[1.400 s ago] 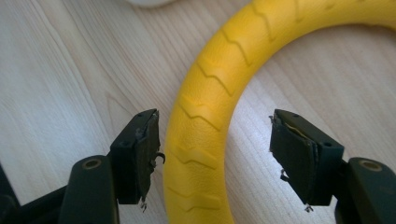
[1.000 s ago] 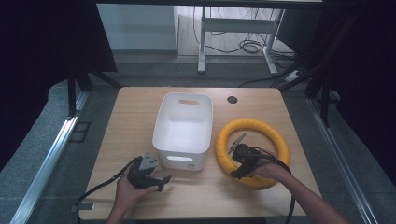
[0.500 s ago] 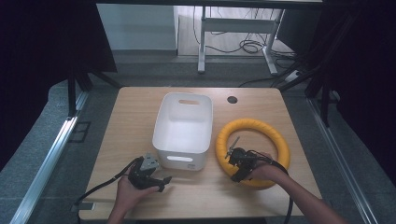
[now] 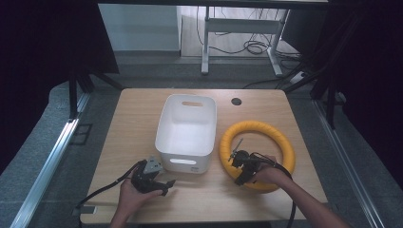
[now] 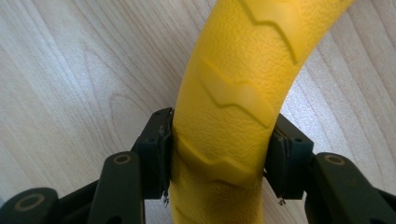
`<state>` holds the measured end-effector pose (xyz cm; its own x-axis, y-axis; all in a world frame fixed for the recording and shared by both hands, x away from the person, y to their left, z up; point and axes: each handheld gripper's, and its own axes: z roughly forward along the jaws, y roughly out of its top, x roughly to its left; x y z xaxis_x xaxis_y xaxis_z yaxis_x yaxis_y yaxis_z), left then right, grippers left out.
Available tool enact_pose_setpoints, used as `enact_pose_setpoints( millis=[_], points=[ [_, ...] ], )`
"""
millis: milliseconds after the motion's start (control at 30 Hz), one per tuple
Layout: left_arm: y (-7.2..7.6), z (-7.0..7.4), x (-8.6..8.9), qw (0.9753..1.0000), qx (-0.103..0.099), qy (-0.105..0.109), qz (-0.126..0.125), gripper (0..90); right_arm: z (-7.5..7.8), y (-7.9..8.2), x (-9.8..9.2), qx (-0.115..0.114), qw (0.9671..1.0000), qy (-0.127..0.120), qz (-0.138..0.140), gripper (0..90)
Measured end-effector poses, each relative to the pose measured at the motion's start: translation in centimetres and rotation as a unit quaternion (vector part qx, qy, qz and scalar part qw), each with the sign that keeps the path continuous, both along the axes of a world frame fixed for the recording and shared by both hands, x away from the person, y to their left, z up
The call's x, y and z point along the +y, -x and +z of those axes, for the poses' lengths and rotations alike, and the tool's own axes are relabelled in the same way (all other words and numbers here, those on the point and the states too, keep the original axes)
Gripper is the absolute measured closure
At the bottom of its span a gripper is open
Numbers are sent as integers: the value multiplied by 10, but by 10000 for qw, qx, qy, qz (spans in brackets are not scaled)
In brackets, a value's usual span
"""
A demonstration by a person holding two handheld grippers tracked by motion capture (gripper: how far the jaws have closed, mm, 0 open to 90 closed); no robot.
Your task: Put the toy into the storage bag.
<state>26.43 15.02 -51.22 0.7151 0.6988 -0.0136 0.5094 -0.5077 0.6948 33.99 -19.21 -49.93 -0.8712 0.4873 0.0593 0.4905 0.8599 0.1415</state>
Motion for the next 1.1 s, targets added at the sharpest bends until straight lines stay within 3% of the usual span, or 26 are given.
enact_pose_setpoints(
  millis=[167, 200, 233, 267, 300, 333, 367, 400, 433, 467, 600, 633, 733, 833, 867, 933, 1100],
  points=[
    [0, 0, 0, 10000, -11, -2, 10, 152, 2, -3, -7, 85, 9994, -340, -80, 499],
    [0, 0, 0, 10000, -4, -9, 8, 152, 8, -4, -11, 102, 9982, -563, -152, 500],
    [0, 0, 0, 10000, -4, -9, 8, 152, 8, -4, -11, 102, 9982, -563, -152, 500],
    [0, 0, 0, 10000, -1, -12, 4, 152, 14, -6, -16, 139, 9969, -751, -199, 501],
    [0, 0, 0, 10000, -1, -12, 4, 152, 14, -6, -16, 139, 9969, -751, -199, 501],
    [-1, -1, 0, 10000, 8, -25, 7, 152, 21, -8, -21, 186, 9948, -964, -260, 501],
    [-1, -1, 0, 10000, 8, -25, 7, 152, 21, -8, -21, 186, 9948, -964, -260, 501],
    [0, -1, 0, 10000, 2, -7, 4, 152, 28, -10, -26, 204, 9923, -1179, -320, 502],
    [0, -1, 0, 10000, 2, -7, 4, 152, 28, -10, -26, 204, 9923, -1179, -320, 502],
    [0, 0, 0, 10000, -5, -11, 14, 152, 35, -12, -32, 189, 9892, -1404, -369, 502],
    [0, 0, 0, 10000, -14, -12, 12, 152, 45, -13, -41, 95, 9844, -1697, -447, 503],
    [0, 0, 0, 10000, -14, -12, 12, 152, 45, -13, -41, 95, 9844, -1697, -447, 503],
    [0, 0, 1, 10000, -16, -18, 22, 152, 53, -15, -50, 47, 9789, -1971, -535, 504],
    [0, 0, 1, 10000, -17, -15, 25, 152, 56, -16, -53, 27, 9766, -2073, -571, 503],
    [0, 0, 1, 10000, -17, -13, 25, 152, 60, -17, -56, 10, 9737, -2191, -620, 503],
    [0, 0, 1, 10000, -17, -13, 26, 152, 61, -17, -57, 5, 9729, -2230, -617, 503],
    [-1, 0, 1, 10000, -13, -16, 29, 152, 69, -20, -68, -94, 9635, -2568, -752, 503]
  ],
)
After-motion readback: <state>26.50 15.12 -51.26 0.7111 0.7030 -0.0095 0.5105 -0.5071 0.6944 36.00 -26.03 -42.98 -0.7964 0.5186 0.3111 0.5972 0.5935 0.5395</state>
